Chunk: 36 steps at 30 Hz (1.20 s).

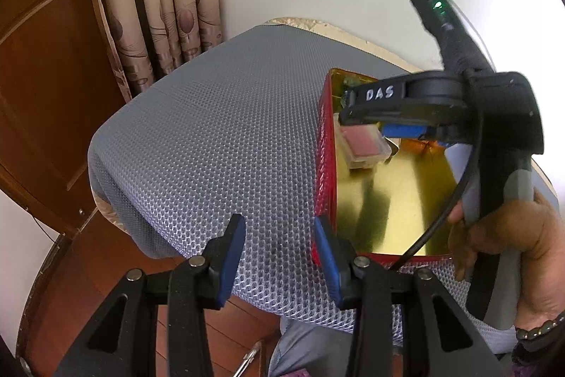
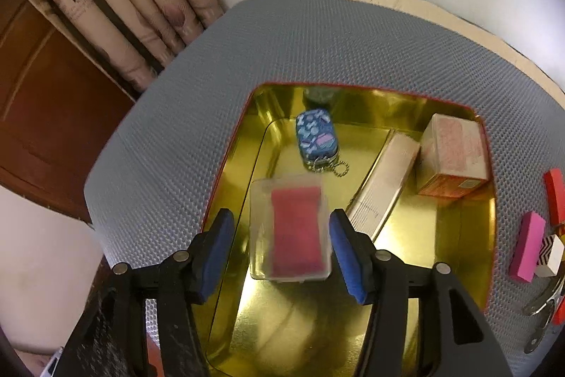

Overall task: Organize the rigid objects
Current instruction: 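Lower the clear red box into the tin and open the right gripper, then move the left gripper to the pink block and grasp it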

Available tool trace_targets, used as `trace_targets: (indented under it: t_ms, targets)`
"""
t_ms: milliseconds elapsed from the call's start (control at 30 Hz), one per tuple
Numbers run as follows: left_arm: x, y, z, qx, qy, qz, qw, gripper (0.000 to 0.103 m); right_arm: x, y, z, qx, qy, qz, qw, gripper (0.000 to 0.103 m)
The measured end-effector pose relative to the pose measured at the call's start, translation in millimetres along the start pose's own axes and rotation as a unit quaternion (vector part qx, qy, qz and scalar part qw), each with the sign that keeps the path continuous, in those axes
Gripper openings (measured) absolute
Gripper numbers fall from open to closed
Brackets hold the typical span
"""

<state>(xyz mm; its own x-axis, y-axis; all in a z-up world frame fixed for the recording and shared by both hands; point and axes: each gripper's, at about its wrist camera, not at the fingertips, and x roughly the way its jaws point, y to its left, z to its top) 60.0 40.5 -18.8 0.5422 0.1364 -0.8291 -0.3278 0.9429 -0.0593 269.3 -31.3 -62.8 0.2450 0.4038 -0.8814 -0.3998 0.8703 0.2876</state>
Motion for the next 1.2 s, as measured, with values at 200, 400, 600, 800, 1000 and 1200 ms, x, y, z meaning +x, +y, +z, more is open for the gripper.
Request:
trace_targets:
  t_ms: [200, 400, 600, 800, 1000, 1200]
  targets:
    - [-0.8, 0.3, -1.1, 0.007, -0.005, 0.008, 0.9999, 0.041, -23.1, -7.9, -6.4, 0.019, -0.036, 0.033, 0.999, 0.059]
    - [-2.1, -2.9, -2.4, 0.018, -0.009, 0.015, 0.9997, 0.041, -74.2, -40.1, -54.7, 0.034, -0.101, 0.029, 0.994, 0.068]
    - [-7.2, -10.1, -5.9, 0.033, -0.019, 0.023, 0.9990, 0.041, -118.1, -136.2, -124.1, 0.092, -0.130, -0.063, 0.985, 0.079]
    - [-19.3, -37.2, -13.0, 0.087, -0.038, 0.009, 0.9954, 0.041, -159.8, -255.3, -186.1, 0.164, -0.128, -0.230, 0.951, 0.079]
    - [-50.8, -83.5, -13.1, 0.158, -0.060, -0.061, 0.9838, 0.041, -182.2, -334.5, -229.0, 0.187, -0.109, -0.368, 0.904, 0.080]
    - [-40.5, -159.1, 16.3, 0.214, -0.002, -0.145, 0.9661, 0.041, -186.3, -369.9, -246.1, 0.238, -0.122, -0.327, 0.906, 0.087]
